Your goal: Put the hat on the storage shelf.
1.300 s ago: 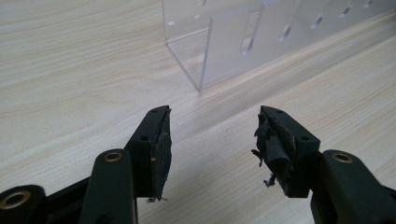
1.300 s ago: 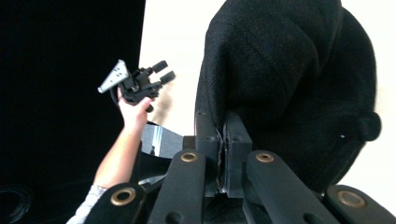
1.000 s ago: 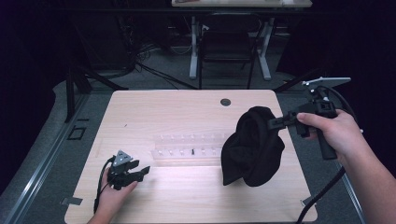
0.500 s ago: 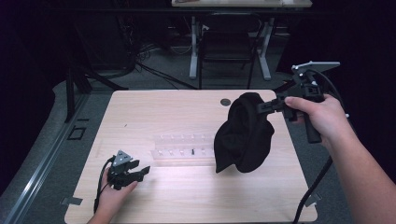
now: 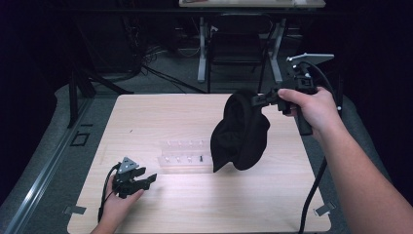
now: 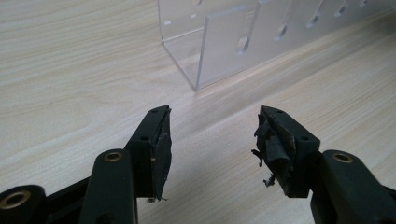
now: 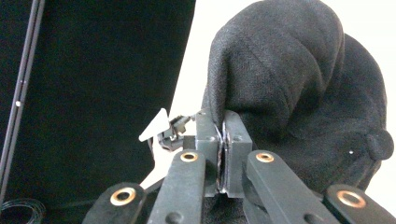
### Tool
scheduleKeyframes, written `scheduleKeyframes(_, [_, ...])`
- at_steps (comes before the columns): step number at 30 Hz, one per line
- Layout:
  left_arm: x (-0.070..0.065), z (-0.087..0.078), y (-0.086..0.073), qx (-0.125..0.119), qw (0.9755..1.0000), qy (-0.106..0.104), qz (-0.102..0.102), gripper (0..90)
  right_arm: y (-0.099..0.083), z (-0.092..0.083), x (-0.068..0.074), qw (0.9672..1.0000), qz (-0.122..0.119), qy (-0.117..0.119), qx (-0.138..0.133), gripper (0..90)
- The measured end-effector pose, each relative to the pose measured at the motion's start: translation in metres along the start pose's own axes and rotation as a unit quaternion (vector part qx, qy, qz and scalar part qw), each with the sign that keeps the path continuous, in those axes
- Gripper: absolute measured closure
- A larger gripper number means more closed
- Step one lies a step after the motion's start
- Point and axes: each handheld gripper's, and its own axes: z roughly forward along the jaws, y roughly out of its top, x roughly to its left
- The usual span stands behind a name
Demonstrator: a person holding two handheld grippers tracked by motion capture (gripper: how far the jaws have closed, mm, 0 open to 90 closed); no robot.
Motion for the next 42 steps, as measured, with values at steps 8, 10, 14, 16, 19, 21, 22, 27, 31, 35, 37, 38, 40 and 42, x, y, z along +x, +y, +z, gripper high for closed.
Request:
scheduleKeyframes(8, [0.000,0.001,0.000,-0.002,1.0000,0.000,0.002,45.1,0.011,0.013,0.004,0.9999,-0.003,0.005,-0.009,87.6])
scheduleKeyframes(10, [0.000,0.001,0.000,-0.004,1.0000,-0.001,0.001,45.1,0.013,0.016,0.004,0.9999,-0.002,0.005,-0.010,87.6])
scheduleKeyframes(14, [0.000,0.001,0.000,-0.004,1.0000,-0.002,0.001,45.1,0.019,0.023,0.003,0.9999,0.003,0.006,-0.013,87.5])
scheduleKeyframes(16, [0.000,0.001,0.000,-0.004,1.0000,-0.002,0.002,45.1,0.021,0.027,0.002,0.9999,0.004,0.006,-0.015,87.5])
scheduleKeyframes(19, [0.001,0.001,0.000,-0.003,1.0000,-0.002,0.003,45.1,0.024,0.033,0.000,0.9999,0.008,0.004,-0.014,87.5])
scheduleKeyframes(21, [0.001,0.001,0.000,-0.003,1.0000,-0.003,0.004,45.1,0.026,0.036,0.000,0.9998,0.011,0.008,-0.015,87.5])
scheduleKeyframes(22, [0.001,0.001,0.000,-0.004,1.0000,-0.003,0.003,45.1,0.027,0.038,0.000,0.9998,0.010,0.009,-0.017,87.5])
scheduleKeyframes(27, [0.000,0.001,0.001,-0.004,1.0000,-0.003,0.003,45.1,0.033,0.044,0.000,0.9996,0.013,0.007,-0.024,87.6])
scheduleKeyframes(31, [0.000,0.001,0.001,-0.004,1.0000,-0.003,0.003,45.2,0.036,0.050,0.001,0.9995,0.012,0.005,-0.030,87.6])
scheduleKeyframes(35, [0.000,0.001,0.001,-0.005,1.0000,-0.005,0.004,45.1,0.038,0.055,0.002,0.9993,0.013,0.002,-0.034,87.6])
scheduleKeyframes(37, [0.000,0.001,0.001,-0.002,1.0000,-0.005,0.005,45.1,0.038,0.057,0.003,0.9993,0.013,-0.001,-0.035,87.6])
scheduleKeyframes(38, [0.000,0.000,0.002,0.002,1.0000,-0.004,0.006,45.1,0.039,0.058,0.004,0.9994,0.011,-0.004,-0.033,87.6])
scheduleKeyframes(40, [-0.001,0.001,0.002,-0.002,1.0000,-0.005,0.006,45.1,0.039,0.060,0.004,0.9993,0.010,-0.008,-0.034,87.6])
scheduleKeyframes(42, [-0.002,0.001,0.002,-0.005,1.0000,-0.005,0.007,45.1,0.038,0.062,0.004,0.9994,0.008,-0.009,-0.031,87.6])
